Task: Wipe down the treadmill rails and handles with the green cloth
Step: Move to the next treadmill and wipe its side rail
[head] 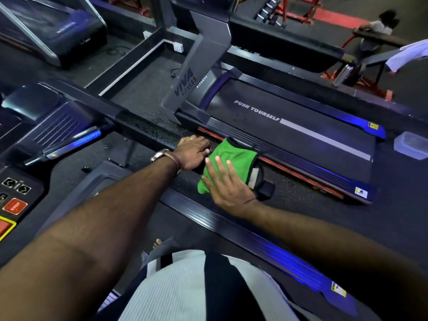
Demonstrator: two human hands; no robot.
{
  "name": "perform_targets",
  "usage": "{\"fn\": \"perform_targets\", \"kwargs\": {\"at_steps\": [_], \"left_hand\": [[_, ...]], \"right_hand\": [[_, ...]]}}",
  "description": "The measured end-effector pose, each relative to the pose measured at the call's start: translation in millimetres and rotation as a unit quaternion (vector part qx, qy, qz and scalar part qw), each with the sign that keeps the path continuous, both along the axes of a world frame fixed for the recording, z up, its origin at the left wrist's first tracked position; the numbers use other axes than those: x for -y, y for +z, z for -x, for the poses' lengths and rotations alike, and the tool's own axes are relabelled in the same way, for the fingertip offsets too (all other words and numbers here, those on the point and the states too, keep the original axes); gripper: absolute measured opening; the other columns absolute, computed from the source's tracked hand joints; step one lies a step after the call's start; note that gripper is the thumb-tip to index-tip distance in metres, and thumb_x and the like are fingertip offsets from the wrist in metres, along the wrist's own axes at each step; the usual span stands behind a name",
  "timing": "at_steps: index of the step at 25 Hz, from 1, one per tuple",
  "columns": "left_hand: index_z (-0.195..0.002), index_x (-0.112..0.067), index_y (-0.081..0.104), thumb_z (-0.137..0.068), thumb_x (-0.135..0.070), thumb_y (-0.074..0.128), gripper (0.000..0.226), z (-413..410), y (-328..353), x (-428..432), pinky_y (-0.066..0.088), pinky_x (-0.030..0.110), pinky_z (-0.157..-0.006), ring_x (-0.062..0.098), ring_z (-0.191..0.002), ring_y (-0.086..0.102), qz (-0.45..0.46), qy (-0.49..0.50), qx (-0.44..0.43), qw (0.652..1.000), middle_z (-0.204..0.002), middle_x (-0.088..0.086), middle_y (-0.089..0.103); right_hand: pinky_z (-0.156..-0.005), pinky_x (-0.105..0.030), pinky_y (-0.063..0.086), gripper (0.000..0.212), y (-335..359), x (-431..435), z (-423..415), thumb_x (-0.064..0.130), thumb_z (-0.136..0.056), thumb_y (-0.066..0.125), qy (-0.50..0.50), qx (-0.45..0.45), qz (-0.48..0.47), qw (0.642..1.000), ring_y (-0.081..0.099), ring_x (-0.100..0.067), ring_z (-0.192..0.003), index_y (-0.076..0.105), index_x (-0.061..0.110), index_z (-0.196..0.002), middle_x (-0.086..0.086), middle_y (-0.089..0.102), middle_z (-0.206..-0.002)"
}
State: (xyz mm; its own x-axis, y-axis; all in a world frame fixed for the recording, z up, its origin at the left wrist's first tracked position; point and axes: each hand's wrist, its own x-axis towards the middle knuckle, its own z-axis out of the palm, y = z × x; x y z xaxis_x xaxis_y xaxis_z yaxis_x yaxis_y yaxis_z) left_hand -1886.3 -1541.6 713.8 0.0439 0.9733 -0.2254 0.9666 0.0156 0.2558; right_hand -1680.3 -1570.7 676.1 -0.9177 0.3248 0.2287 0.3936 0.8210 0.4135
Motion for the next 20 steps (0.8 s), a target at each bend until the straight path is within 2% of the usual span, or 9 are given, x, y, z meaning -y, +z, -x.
{"fn": "perform_targets", "kwargs": {"at_steps": [3, 5, 7, 11, 12, 14, 16, 18, 20], "left_hand": [[-0.121, -0.015, 0.056, -0.091, -0.038, 0.039, 0.041, 2.2, 4.6, 4.3, 0.028, 0.036, -0.097, 0.028, -0.114, 0.046, 0.008, -0.005, 0.046, 0.999, -0.122, 0.006, 0.055], [-0.114, -0.017, 0.059, -0.094, -0.032, 0.042, 0.030, 5.9, 2.9, 6.0, 0.029, 0.036, -0.096, 0.026, -0.111, 0.048, -0.007, -0.015, 0.074, 0.997, -0.117, 0.004, 0.057], [-0.112, -0.018, 0.059, -0.098, -0.024, 0.044, 0.022, 8.6, 0.5, 4.9, 0.030, 0.035, -0.095, 0.025, -0.110, 0.049, -0.025, -0.014, 0.078, 0.997, -0.116, 0.003, 0.058], [-0.112, -0.020, 0.057, -0.098, -0.026, 0.041, 0.022, 6.8, 0.3, 3.1, 0.029, 0.036, -0.093, 0.024, -0.109, 0.047, -0.021, -0.017, 0.053, 0.998, -0.116, 0.003, 0.057], [-0.113, -0.020, 0.057, -0.098, -0.026, 0.041, 0.023, 6.9, -0.5, 2.5, 0.028, 0.036, -0.093, 0.024, -0.109, 0.046, -0.018, -0.019, 0.042, 0.999, -0.117, 0.003, 0.056], [-0.113, -0.020, 0.056, -0.098, -0.026, 0.039, 0.023, 7.1, -1.1, 3.4, 0.027, 0.036, -0.095, 0.024, -0.110, 0.044, -0.018, -0.022, 0.038, 0.999, -0.118, 0.002, 0.054], [-0.114, -0.020, 0.056, -0.098, -0.026, 0.040, 0.024, 7.9, -1.9, 1.9, 0.027, 0.036, -0.096, 0.024, -0.112, 0.044, -0.020, -0.030, 0.058, 0.998, -0.119, 0.002, 0.055], [-0.114, -0.019, 0.058, -0.097, -0.026, 0.042, 0.024, 11.9, -5.4, 0.3, 0.028, 0.035, -0.096, 0.025, -0.113, 0.047, -0.029, -0.040, 0.069, 0.996, -0.118, 0.003, 0.057], [-0.113, -0.016, 0.060, -0.096, -0.023, 0.045, 0.024, 18.0, -7.8, 0.4, 0.032, 0.036, -0.094, 0.028, -0.111, 0.050, -0.041, -0.045, 0.076, 0.995, -0.116, 0.005, 0.059]], "right_hand": [[-0.108, -0.051, 0.039, 0.040, -17.2, 3.9, 7.5, 0.008, -0.097, 0.040, 0.082, 0.097, -0.005, 0.992, 0.048, -0.047, -0.128, 0.054, -0.010, -0.130, -0.030, 0.054, -0.133], [-0.081, -0.031, 0.050, 0.034, -17.5, 5.0, -12.8, 0.010, -0.083, 0.051, 0.125, 0.133, 0.032, 0.983, 0.069, -0.026, -0.087, 0.073, 0.001, -0.109, -0.015, 0.073, -0.096], [-0.064, -0.026, 0.044, 0.013, -13.6, -3.2, -33.9, 0.017, -0.073, 0.066, 0.130, 0.159, 0.108, 0.973, 0.063, -0.017, -0.058, 0.075, 0.011, -0.080, 0.001, 0.067, -0.063], [-0.093, -0.033, 0.043, 0.031, -31.3, -4.8, -14.9, 0.023, -0.083, 0.054, 0.106, 0.187, 0.063, 0.975, 0.067, -0.020, -0.104, 0.073, 0.012, -0.105, -0.004, 0.073, -0.107], [-0.093, -0.032, 0.042, 0.034, -30.9, 3.5, 1.9, 0.027, -0.080, 0.059, 0.082, 0.218, 0.079, 0.969, 0.067, -0.018, -0.103, 0.076, 0.011, -0.104, -0.005, 0.073, -0.107], [-0.075, -0.026, 0.045, 0.033, -17.3, 11.4, 29.4, 0.035, -0.071, 0.065, 0.040, 0.251, 0.128, 0.959, 0.069, -0.013, -0.078, 0.080, 0.013, -0.091, -0.003, 0.075, -0.085], [-0.069, -0.025, 0.037, 0.032, -4.9, 8.6, 19.1, 0.031, -0.077, 0.052, 0.068, 0.273, 0.187, 0.941, 0.065, -0.013, -0.064, 0.078, 0.012, -0.077, 0.000, 0.070, -0.068], [-0.082, -0.029, 0.036, 0.037, 1.3, -3.9, -6.5, 0.021, -0.083, 0.039, 0.090, 0.124, 0.176, 0.972, 0.068, -0.023, -0.085, 0.074, 0.012, -0.092, -0.007, 0.073, -0.091], [-0.107, -0.043, 0.031, 0.049, 9.3, -14.9, -25.2, 0.024, -0.085, 0.034, 0.055, 0.079, 0.151, 0.984, 0.051, -0.029, -0.127, 0.061, 0.017, -0.125, -0.015, 0.052, -0.141]]}}
